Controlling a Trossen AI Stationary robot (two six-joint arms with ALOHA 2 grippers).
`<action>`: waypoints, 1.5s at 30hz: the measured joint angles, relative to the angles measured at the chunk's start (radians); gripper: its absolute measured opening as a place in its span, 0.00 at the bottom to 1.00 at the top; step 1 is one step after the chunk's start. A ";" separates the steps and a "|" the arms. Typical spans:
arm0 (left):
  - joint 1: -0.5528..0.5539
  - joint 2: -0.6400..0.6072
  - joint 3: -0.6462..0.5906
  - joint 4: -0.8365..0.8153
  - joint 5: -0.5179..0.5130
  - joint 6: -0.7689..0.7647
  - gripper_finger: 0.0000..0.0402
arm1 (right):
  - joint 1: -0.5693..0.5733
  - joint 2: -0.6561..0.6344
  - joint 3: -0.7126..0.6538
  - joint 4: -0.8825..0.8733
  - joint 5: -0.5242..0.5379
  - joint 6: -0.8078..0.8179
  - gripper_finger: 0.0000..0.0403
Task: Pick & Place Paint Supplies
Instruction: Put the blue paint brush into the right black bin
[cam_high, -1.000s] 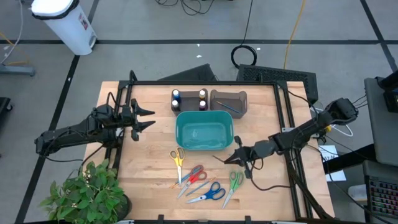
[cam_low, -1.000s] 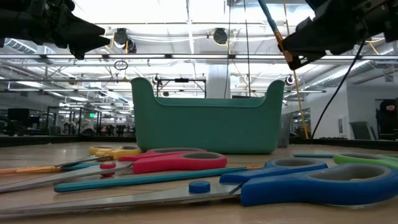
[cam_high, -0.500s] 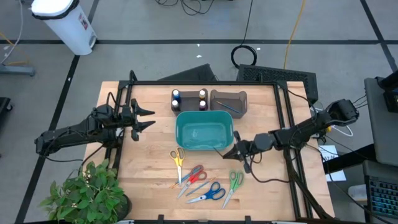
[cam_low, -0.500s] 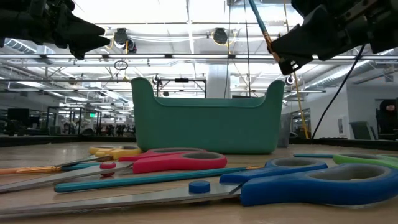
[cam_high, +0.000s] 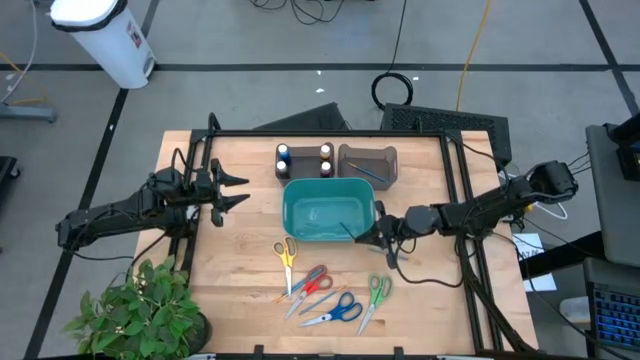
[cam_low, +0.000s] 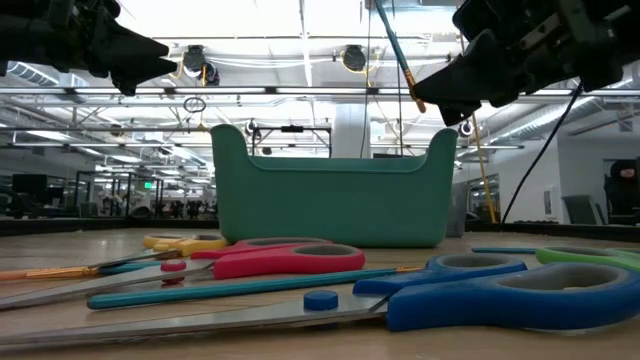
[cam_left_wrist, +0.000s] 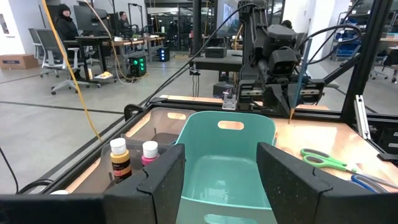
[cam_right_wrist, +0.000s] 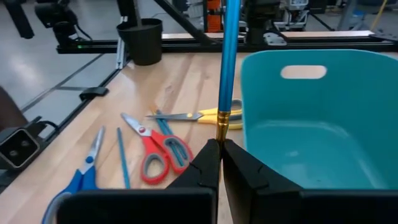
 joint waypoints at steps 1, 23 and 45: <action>0.000 0.000 0.000 0.000 0.000 0.000 0.52 | -0.006 0.000 0.000 0.000 0.000 -0.003 0.00; 0.000 0.000 0.000 0.000 0.000 0.000 0.52 | -0.149 0.000 0.000 0.002 0.000 -0.021 0.00; 0.000 0.000 0.000 0.000 0.000 0.000 0.52 | -0.305 0.000 0.000 0.146 0.000 -0.073 0.00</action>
